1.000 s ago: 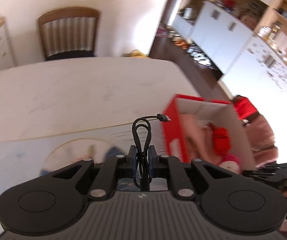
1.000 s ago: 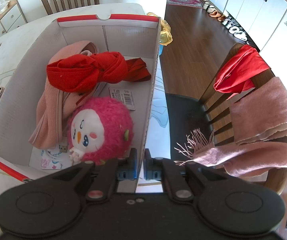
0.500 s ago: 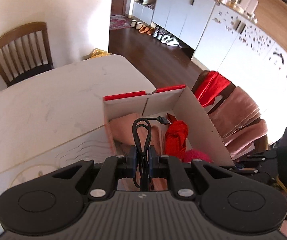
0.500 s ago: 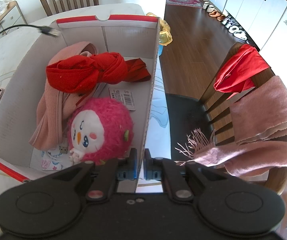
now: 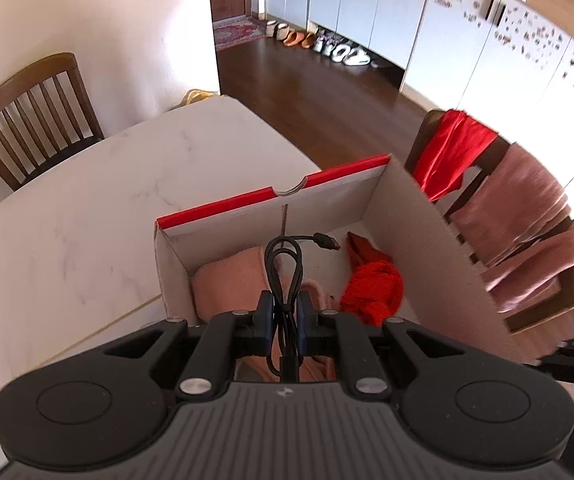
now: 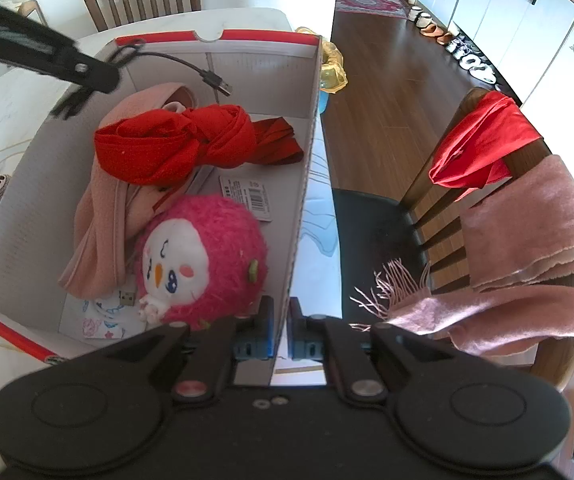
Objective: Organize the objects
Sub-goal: 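Carry the black cable with the left gripper into the box and release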
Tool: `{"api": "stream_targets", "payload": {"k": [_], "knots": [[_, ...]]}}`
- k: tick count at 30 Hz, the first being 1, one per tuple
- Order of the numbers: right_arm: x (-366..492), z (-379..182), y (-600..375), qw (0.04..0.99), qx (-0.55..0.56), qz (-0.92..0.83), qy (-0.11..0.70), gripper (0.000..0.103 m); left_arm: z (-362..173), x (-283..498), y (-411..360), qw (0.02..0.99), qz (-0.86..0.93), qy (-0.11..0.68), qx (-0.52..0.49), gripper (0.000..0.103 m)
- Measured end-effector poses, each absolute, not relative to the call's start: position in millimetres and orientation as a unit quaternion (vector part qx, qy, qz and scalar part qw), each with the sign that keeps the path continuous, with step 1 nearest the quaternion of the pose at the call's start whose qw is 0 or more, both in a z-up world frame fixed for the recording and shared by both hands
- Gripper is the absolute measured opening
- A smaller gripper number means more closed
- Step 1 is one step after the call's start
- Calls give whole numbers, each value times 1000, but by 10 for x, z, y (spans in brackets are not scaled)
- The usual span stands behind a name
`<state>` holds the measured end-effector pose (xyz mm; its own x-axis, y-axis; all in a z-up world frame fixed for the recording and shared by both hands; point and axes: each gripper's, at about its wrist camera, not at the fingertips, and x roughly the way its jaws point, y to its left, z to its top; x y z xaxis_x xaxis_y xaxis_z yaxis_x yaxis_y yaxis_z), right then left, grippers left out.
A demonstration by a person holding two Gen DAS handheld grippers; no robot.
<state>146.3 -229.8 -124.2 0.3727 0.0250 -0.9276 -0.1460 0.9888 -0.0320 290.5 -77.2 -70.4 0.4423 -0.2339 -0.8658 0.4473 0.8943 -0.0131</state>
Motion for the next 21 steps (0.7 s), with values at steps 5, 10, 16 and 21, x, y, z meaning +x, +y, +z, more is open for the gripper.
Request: {"api": "stream_targets", "payload": {"k": [5,10,16,21], "knots": [[1468,-1247,-2301,827,-54,53,558,6,-878,3056,-839,831,-199,507,109,11],[1469,-1245,-2296,827,-51,53,558,6,-1013,3147,-898,818,-201,525,119,11],[1473,-1248,-2301,827,-49,53,558,6,-1152,3200,-949,806,-196,542,135,11],[1466,-1244,-2316,827,-47,53,558,6,-1182,3188,-956,802,-200,545,140,11]]}}
